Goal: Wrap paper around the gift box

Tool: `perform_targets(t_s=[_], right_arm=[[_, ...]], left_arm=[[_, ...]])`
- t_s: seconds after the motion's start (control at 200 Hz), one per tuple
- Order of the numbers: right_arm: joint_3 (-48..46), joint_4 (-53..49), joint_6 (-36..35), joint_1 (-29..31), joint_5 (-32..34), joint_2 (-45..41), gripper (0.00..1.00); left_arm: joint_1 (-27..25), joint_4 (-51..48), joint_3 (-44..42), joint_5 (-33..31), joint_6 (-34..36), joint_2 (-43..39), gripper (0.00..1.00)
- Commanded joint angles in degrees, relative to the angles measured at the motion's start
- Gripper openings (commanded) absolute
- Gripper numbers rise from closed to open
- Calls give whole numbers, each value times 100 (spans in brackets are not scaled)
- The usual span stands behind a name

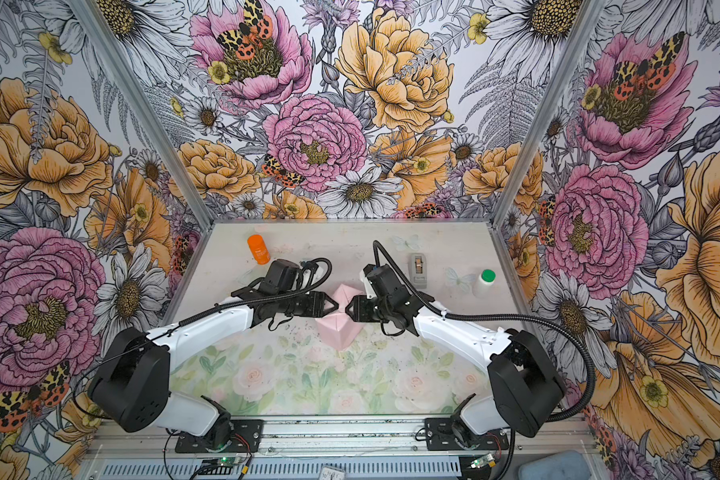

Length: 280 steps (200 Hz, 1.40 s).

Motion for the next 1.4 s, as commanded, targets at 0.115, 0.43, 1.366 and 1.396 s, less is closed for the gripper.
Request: perform_targets(t_s=[0.115,0.43,1.366,1.396], right_arm=[[-133,-197,-668,-599,-131,-955,50],[5,-199,-2256,-3233,-1664,-449,47],[2329,-432,-3696,-4683,-3618,3674,33],[2366,-479,-3723,-4684,-3650,3724,33]], left_arm=[[17,-128,-41,-237,63,64,56],[-24,-125,-75,-253,96,51,56],[-90,-125,20,-331,64,68,57],[-85,-124,16,-332,64,63,57]])
